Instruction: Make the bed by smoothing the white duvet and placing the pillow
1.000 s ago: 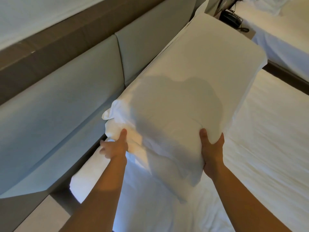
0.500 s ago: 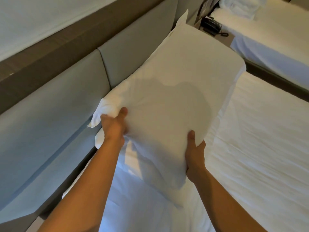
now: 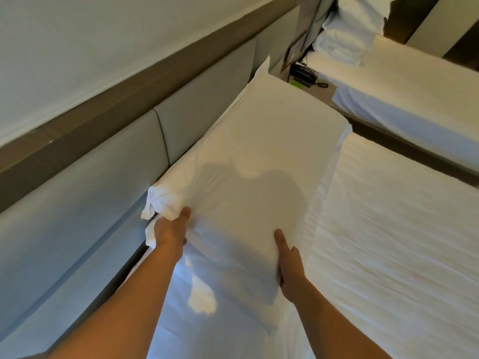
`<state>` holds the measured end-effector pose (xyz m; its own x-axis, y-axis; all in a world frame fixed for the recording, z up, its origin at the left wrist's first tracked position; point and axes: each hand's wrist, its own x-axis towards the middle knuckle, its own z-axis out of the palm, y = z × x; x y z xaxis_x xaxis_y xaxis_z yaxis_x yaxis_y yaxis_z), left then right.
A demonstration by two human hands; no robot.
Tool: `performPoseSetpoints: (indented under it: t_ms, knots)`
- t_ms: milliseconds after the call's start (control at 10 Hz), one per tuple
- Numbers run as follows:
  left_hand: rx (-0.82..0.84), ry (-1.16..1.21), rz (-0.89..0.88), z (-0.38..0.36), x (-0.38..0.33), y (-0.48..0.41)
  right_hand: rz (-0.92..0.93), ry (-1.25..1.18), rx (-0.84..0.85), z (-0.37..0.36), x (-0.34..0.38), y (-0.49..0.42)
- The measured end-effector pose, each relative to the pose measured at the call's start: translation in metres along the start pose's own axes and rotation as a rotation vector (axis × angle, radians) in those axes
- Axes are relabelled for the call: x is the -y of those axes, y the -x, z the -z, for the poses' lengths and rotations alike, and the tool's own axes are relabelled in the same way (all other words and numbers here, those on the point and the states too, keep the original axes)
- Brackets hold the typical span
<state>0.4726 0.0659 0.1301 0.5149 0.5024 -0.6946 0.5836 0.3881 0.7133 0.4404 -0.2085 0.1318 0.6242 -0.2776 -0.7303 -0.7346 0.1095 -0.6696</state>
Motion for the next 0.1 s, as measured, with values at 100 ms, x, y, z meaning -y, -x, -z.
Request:
performPoseSetpoints:
  t_ms: [100]
  knots:
    - [0.139, -0.062, 0.037, 0.0322, 0.0301, 0.0217, 0.012, 0.054, 0.034, 0.0261, -0.0145, 0.007]
